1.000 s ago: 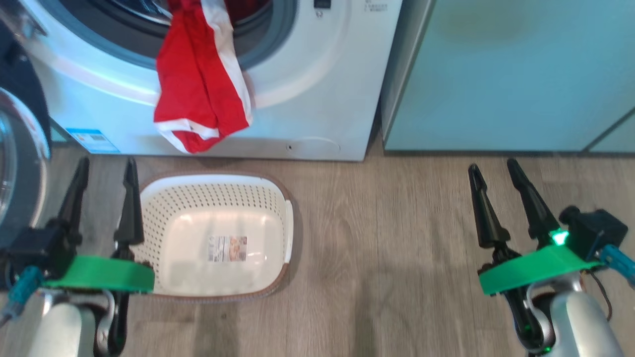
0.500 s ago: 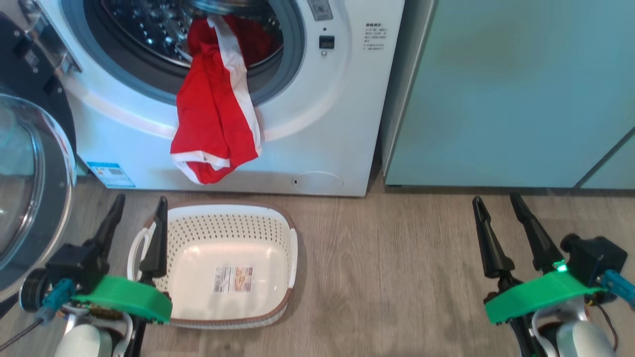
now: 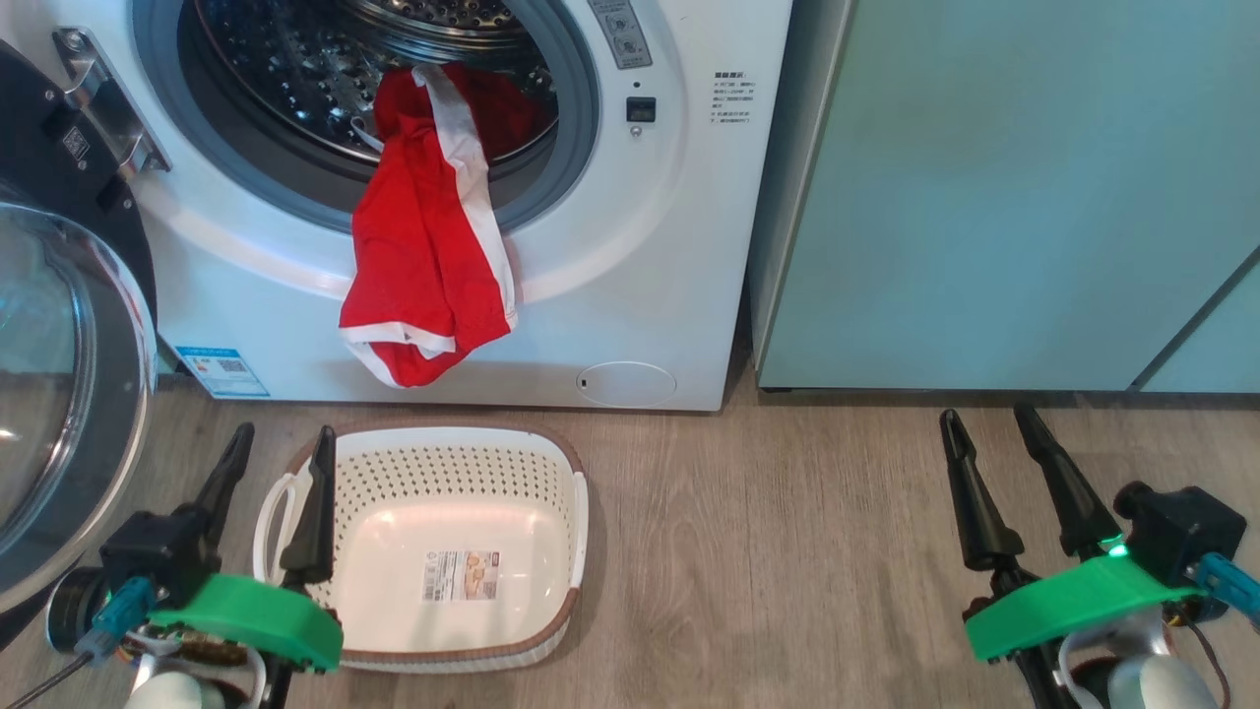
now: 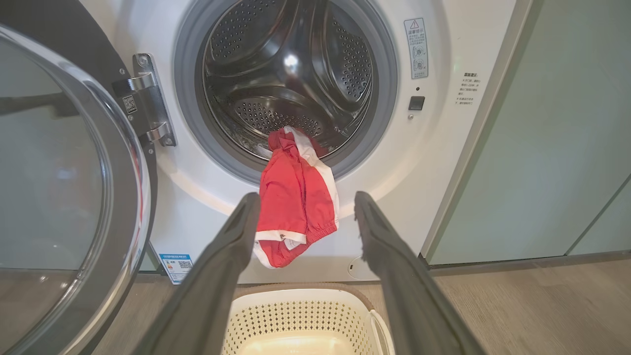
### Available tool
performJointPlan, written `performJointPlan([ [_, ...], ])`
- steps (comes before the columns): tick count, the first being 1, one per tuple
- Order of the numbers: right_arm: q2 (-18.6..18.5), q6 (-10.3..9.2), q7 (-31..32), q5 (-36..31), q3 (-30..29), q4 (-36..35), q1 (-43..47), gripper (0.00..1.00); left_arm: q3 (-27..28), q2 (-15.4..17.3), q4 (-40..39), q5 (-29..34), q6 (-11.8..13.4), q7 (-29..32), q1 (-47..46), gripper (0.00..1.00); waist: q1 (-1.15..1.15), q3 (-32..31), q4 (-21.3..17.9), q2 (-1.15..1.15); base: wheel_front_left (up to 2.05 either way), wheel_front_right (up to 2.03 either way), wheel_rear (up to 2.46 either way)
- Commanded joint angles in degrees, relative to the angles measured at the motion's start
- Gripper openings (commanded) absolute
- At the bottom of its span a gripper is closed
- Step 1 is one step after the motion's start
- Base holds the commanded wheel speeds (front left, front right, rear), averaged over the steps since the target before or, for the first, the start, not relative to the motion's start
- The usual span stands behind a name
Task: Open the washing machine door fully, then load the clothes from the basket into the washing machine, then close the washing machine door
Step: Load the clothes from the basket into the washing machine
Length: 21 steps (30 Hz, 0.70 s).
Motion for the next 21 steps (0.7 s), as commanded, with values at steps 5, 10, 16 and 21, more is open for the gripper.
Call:
performJointPlan([
  [5,-0.29,0.0,-0.1,0.3,1.27,-2.1,-1.43,1.0,2.41,1.49,-1.74,-0.59,0.48,-0.32,-2.16,1.0,0.01,0.19,0.09,0.0,0.0,0.0,0.0],
  [10,-0.29,0.0,-0.26,0.31,1.29,-2.07,-1.72,1.0,2.41,1.43,-1.61,-0.8,0.72,-0.66,-2.65,1.0,0.01,0.45,0.36,0.0,0.0,0.0,0.0],
  [16,-0.29,0.0,-0.38,0.35,1.53,-2.08,-2.06,1.0,2.76,1.5,-1.43,-0.99,1.15,-1.04,-3.23,1.0,0.01,0.86,0.45,0.0,0.0,0.0,0.0],
  [21,-0.29,0.0,-0.47,0.3,1.72,-2.42,-2.62,1.0,3.09,1.47,-1.52,-1.16,1.55,-1.5,-4.29,1.0,0.01,2.14,0.43,0.0,0.0,0.0,0.0],
])
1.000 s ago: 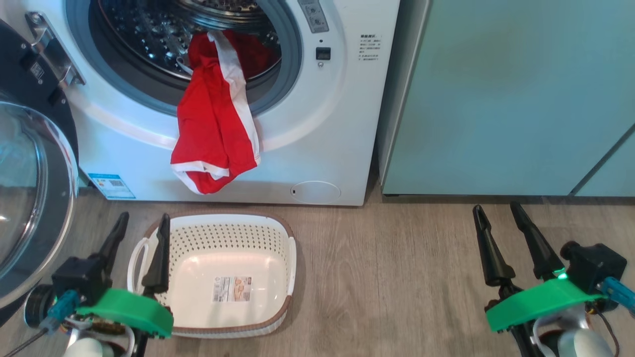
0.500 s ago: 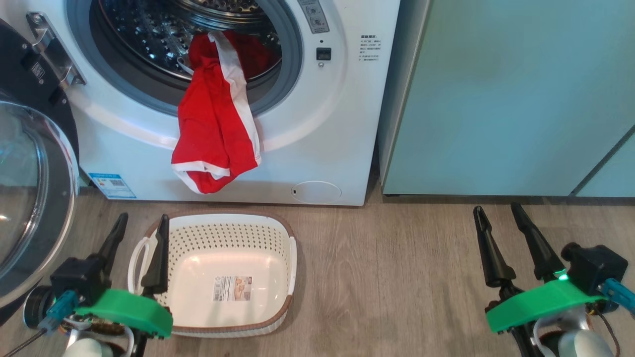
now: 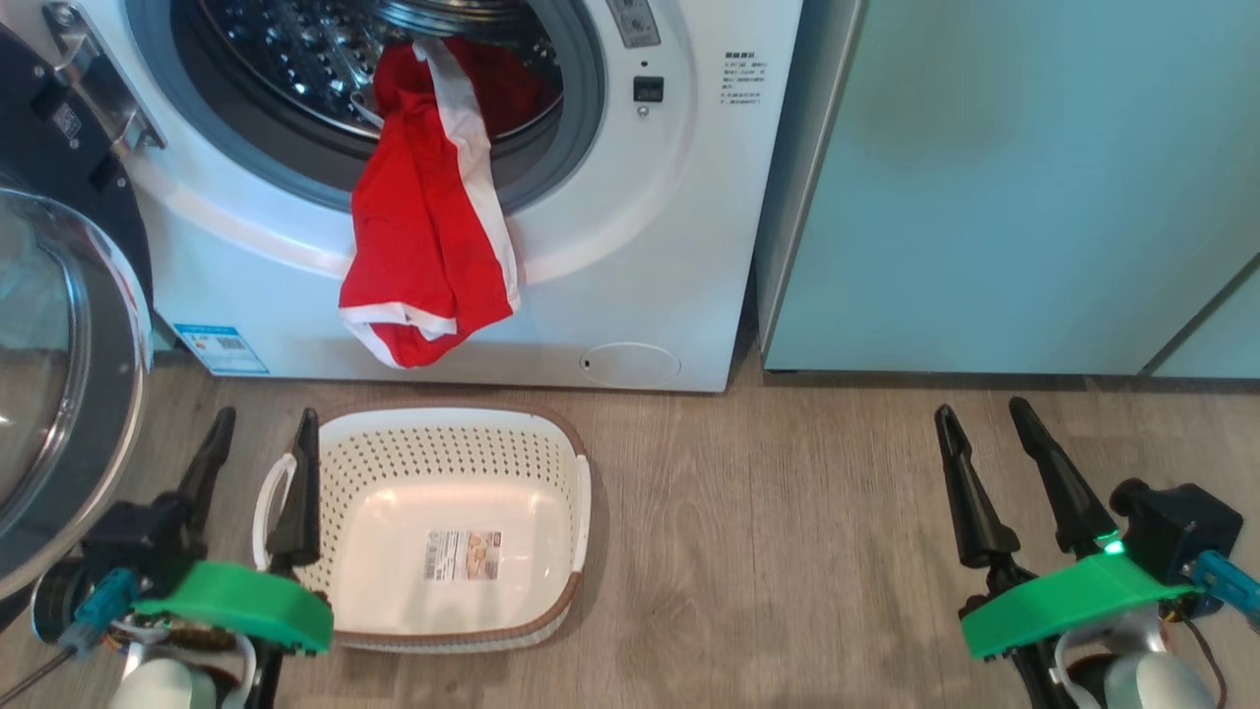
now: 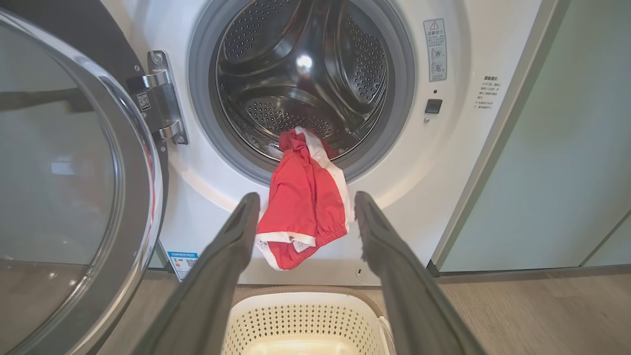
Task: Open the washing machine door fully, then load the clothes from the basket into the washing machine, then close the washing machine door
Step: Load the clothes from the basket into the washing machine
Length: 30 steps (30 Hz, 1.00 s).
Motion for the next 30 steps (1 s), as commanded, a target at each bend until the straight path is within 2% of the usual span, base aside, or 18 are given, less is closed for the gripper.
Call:
performJointPlan([
  [1,-0.31,0.0,-0.41,0.26,1.36,-2.3,-2.57,1.0,2.37,1.39,-1.69,-0.55,0.41,-0.57,-3.56,1.0,0.0,0.58,-0.03,0.0,0.0,0.0,0.0],
  [6,-0.31,0.0,-0.34,0.16,1.71,-3.4,-4.22,1.0,2.24,1.17,-1.06,-0.55,0.48,-0.97,-7.13,1.0,0.0,4.73,-0.01,0.0,0.0,0.0,0.0],
  [11,-0.31,0.0,-0.13,-0.49,2.8,-4.96,-7.36,1.0,2.03,1.47,2.62,-0.97,-0.57,-1.24,-14.07,1.0,0.0,10.92,-0.58,0.0,0.0,0.0,0.0],
  [24,-0.31,0.0,-2.75,-0.16,6.56,-5.13,-16.58,1.0,1.99,3.43,23.9,-2.85,-4.1,-1.35,-35.3,1.0,0.0,25.68,-5.67,0.0,0.0,0.0,0.0],
  [30,-0.31,0.0,-5.06,1.23,8.81,-3.23,-19.7,1.0,-0.77,3.95,34.07,-5.1,-6.35,3.29,-43.23,1.0,0.0,29.98,-8.45,0.0,0.0,0.0,0.0],
])
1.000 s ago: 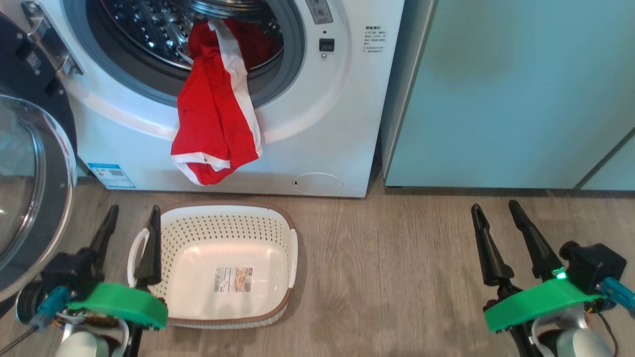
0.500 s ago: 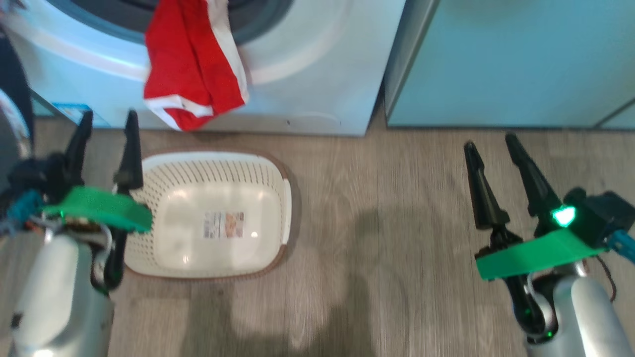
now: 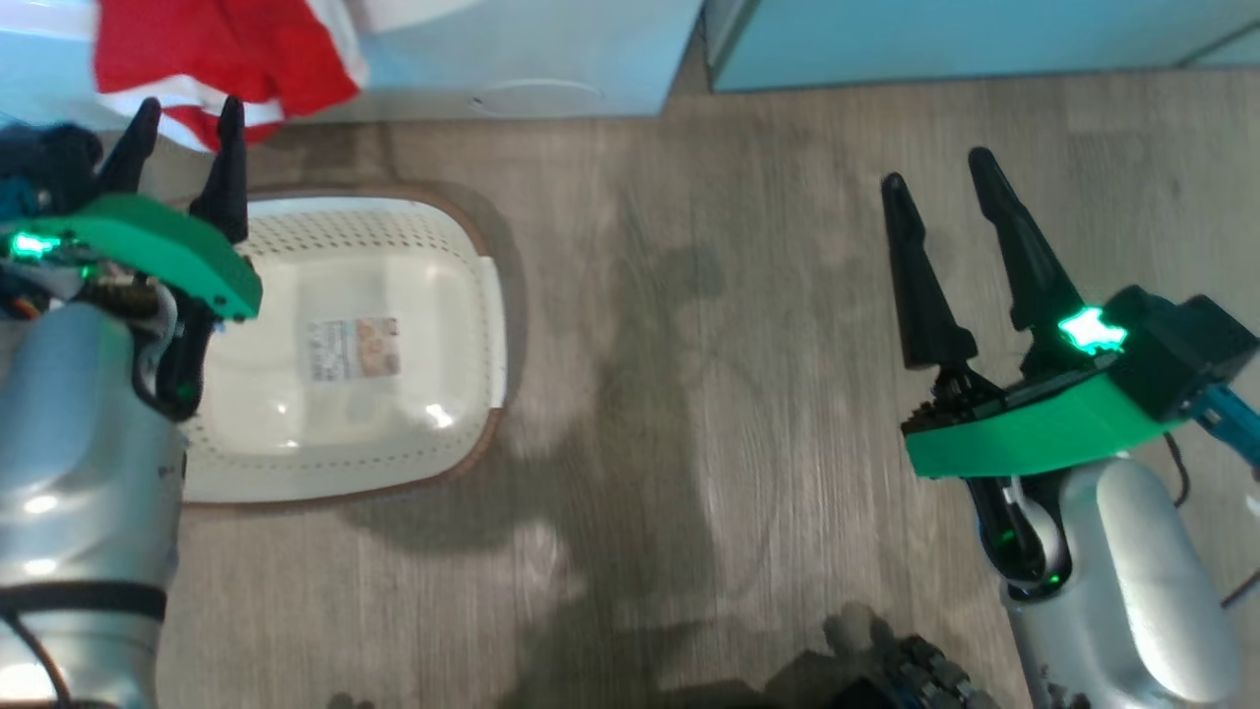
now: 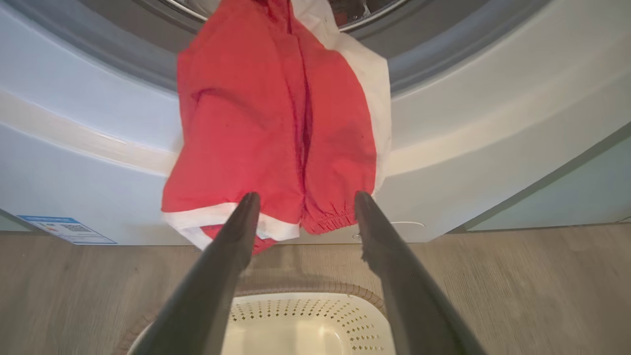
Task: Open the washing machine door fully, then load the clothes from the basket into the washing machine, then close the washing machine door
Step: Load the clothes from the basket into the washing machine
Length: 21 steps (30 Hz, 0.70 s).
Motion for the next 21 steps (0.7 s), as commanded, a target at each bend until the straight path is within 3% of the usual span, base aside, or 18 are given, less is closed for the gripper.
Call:
performJointPlan([
  [1,-0.15,0.0,-1.14,0.87,2.16,-0.95,-1.02,1.0,0.57,2.95,1.0,-0.67,-0.4,0.72,-3.33,1.0,-0.02,3.21,-2.9,0.0,0.0,0.0,0.0],
  [14,-0.15,0.0,-4.42,3.89,4.74,2.97,-3.93,1.0,-0.98,7.58,12.48,-3.78,-0.97,2.39,-13.8,1.0,-0.02,7.41,-7.85,0.0,0.0,0.0,0.0],
  [21,-0.15,0.0,-5.02,4.96,5.62,4.26,-4.59,1.0,-3.59,8.79,14.97,-3.67,-1.01,1.8,-17.31,1.0,-0.02,8.15,-8.94,0.0,0.0,0.0,0.0],
])
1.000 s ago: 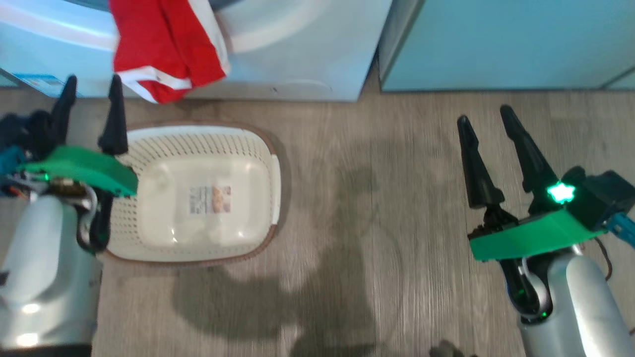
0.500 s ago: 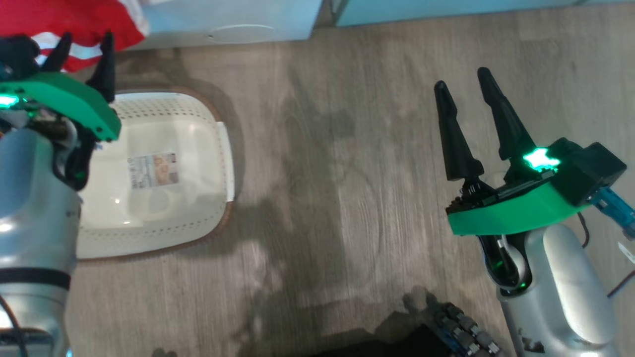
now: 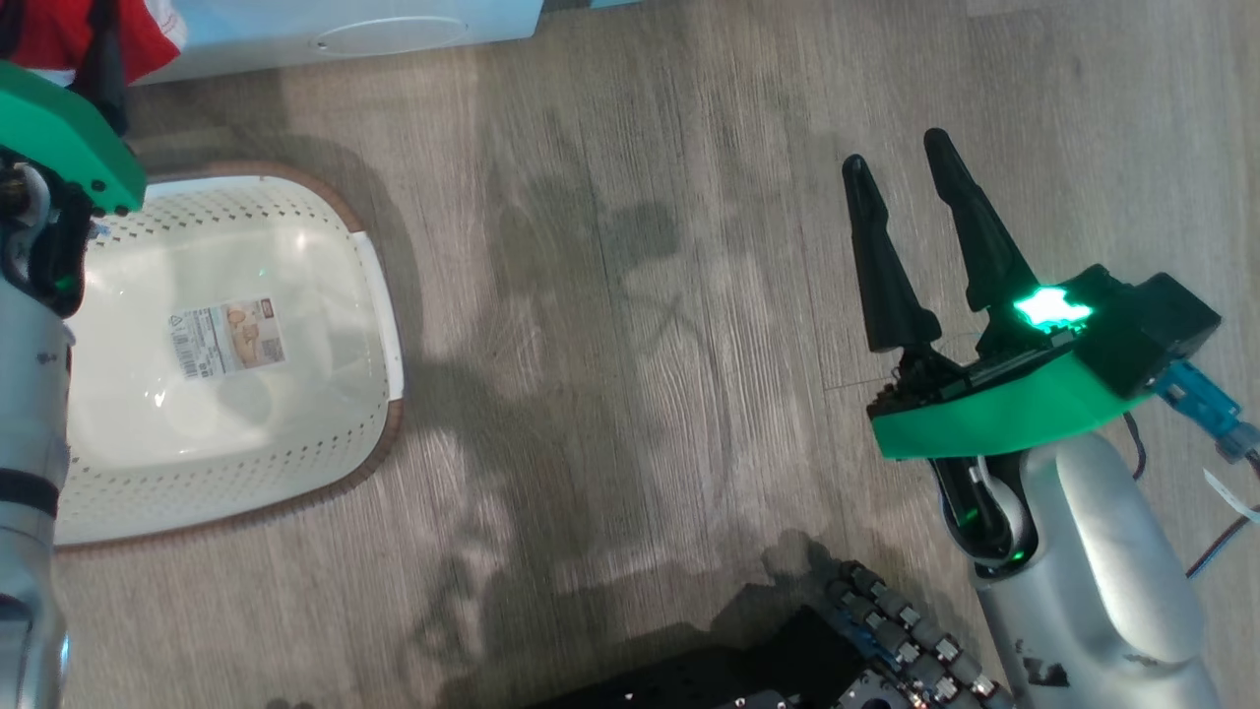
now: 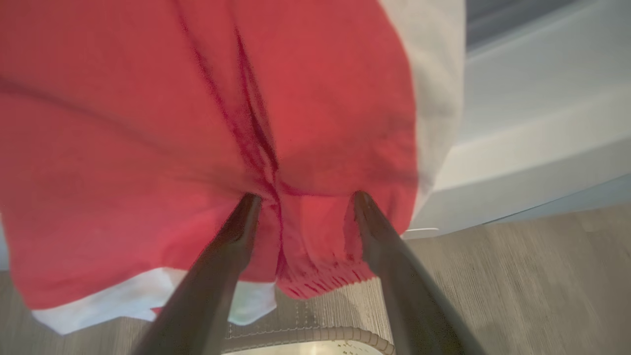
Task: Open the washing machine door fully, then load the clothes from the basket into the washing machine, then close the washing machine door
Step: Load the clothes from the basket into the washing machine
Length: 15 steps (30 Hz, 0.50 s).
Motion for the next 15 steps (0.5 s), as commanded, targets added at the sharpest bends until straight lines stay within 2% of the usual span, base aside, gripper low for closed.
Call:
performJointPlan([
  [1,-0.08,0.0,-0.65,0.57,1.32,-1.41,-0.14,1.0,0.48,3.09,-1.07,-0.19,-0.06,-0.57,-1.29,1.0,-0.01,0.07,-0.17,0.0,0.0,0.0,0.0],
  [2,-0.08,0.0,-0.68,0.68,1.41,-1.29,-0.23,1.0,0.17,3.13,-0.95,-0.7,-0.06,-0.68,-1.56,1.0,-0.01,0.08,-0.25,0.0,0.0,0.0,0.0],
  [3,-0.08,0.0,-0.7,0.79,1.5,-1.18,-0.29,1.0,-0.22,3.27,-0.55,-1.07,-0.06,-0.3,-1.74,0.92,-0.01,0.06,-0.33,0.0,0.0,0.0,0.0],
  [4,-0.08,0.0,-0.72,0.9,1.6,-1.09,-0.36,1.0,-0.7,3.43,-0.27,-1.38,-0.06,0.02,-1.93,0.5,-0.01,0.05,-0.41,0.0,0.0,0.0,0.0],
  [5,-0.08,0.0,-0.73,1.02,1.66,-1.11,-0.46,1.0,-1.09,3.62,-0.06,-1.69,-0.06,0.13,-2.11,0.0,-0.01,0.03,-0.53,0.0,0.0,0.0,0.0],
  [8,-0.08,0.0,-0.75,1.38,1.38,-1.31,-0.41,1.0,-1.77,4.43,1.37,-1.98,-0.07,-0.13,-3.01,0.0,-0.01,-0.22,-0.69,0.0,0.0,0.0,0.0],
  [15,-0.08,0.0,-0.76,1.54,0.0,-1.32,0.75,1.0,-3.06,3.76,3.5,-2.0,0.51,1.44,-3.02,0.0,-0.01,-1.37,0.75,0.0,0.0,0.0,0.0],
])
